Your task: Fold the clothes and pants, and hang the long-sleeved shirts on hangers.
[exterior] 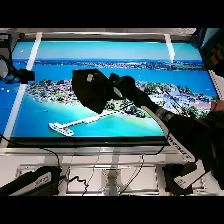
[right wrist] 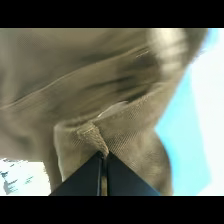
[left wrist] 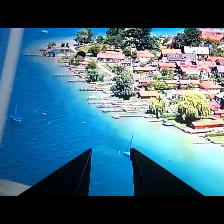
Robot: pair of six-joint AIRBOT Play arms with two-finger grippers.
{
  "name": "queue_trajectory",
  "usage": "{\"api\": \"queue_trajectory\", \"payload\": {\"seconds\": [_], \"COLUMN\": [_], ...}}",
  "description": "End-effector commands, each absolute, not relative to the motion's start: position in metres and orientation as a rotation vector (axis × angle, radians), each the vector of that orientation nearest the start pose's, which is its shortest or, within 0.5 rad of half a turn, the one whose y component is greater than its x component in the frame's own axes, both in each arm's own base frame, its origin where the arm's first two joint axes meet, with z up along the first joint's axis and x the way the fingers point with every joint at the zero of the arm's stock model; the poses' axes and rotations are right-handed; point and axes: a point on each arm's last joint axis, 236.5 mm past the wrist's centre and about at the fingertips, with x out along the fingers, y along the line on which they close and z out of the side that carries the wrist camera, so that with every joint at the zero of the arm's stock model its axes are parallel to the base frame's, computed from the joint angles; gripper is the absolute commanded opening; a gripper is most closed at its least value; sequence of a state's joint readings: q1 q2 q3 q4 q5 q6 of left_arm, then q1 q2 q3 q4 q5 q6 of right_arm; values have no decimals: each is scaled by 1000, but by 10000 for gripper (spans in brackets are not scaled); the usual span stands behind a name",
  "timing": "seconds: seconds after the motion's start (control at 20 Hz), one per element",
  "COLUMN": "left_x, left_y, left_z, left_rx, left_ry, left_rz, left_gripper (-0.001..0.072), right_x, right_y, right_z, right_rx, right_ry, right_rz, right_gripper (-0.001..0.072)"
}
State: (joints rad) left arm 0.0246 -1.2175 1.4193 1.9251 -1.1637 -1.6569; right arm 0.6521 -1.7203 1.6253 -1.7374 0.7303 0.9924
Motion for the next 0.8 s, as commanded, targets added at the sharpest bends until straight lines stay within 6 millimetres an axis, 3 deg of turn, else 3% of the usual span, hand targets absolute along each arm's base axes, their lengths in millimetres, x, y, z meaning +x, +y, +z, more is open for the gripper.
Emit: {"api": "queue_trajectory", "payload": {"seconds": [0.0, 0.15, 0.25, 0.4, 0.55, 0.6, 0.65, 0.7, 0.75], "left_x": [425, 433, 440, 449, 456, 461, 465, 468, 470], "left_y": [75, 49, 27, -25, -74, -83, -91, -101, -112], "left_z": [143, 118, 88, 35, -3, -16, -26, -36, -40], "left_rx": [156, 97, 21, -63, -182, -226, -264, -306, -341], "left_ry": [949, 1004, 1069, 1181, 1233, 1243, 1248, 1252, 1246], "left_rz": [262, 156, 86, -143, -341, -370, -392, -422, -471], "left_gripper": [312, 312, 312, 294, 291, 353, 543, 683, 682], "right_x": [498, 508, 519, 533, 537, 536, 534, 532, 530], "right_y": [331, 317, 296, 249, 195, 181, 169, 161, 156], "right_z": [120, 175, 186, 172, 149, 143, 137, 131, 127], "right_rx": [-865, -723, -614, -450, -372, -338, -294, -246, -205], "right_ry": [436, 382, 404, 531, 677, 719, 762, 798, 827], "right_rz": [687, 608, 544, 434, 355, 343, 335, 337, 341], "right_gripper": [40, 39, 39, 39, 39, 39, 39, 39, 39]}}
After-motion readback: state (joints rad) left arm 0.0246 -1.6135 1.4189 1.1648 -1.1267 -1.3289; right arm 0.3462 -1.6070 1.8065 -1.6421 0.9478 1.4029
